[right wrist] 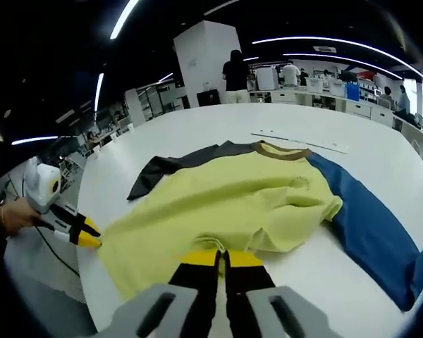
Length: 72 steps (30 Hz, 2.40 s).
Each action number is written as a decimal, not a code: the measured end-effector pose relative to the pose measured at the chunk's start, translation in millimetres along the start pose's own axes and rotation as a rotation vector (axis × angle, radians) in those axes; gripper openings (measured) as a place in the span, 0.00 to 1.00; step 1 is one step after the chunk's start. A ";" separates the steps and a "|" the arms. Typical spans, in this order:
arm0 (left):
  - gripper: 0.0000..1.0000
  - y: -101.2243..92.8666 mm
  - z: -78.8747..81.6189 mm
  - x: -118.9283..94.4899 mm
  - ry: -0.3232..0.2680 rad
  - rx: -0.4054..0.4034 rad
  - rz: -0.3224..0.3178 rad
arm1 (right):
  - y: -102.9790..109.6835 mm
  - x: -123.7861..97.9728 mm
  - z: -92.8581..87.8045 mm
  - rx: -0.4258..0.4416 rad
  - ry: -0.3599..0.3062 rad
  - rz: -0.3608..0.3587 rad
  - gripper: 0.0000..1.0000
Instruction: Fold the garment on the visible template until the final outline fits inside the template.
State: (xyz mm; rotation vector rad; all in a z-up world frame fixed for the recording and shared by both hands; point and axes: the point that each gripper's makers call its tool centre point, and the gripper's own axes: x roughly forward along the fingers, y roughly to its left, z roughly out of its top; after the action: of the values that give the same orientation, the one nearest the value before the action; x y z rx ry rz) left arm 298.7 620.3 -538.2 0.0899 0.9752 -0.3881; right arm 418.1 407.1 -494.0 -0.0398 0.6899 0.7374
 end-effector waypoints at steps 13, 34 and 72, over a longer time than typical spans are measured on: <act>0.01 2.6 4.7 -4.5 -0.038 -0.052 -0.017 | -2.0 -47.3 -15.0 0.043 -0.014 0.012 0.00; 0.01 15.7 12.6 -19.5 -0.076 -0.077 -0.030 | -4.8 -111.4 -82.3 0.035 0.100 -0.016 0.00; 0.23 17.2 0.2 -19.0 -0.031 -0.052 -0.045 | -8.1 -134.9 -127.2 0.055 0.262 -0.083 0.18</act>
State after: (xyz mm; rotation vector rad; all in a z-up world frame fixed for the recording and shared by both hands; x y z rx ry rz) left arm 295.6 641.6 -524.2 0.0144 0.9569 -0.4044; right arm 279.5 285.4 -515.1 -0.1162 0.9527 0.6388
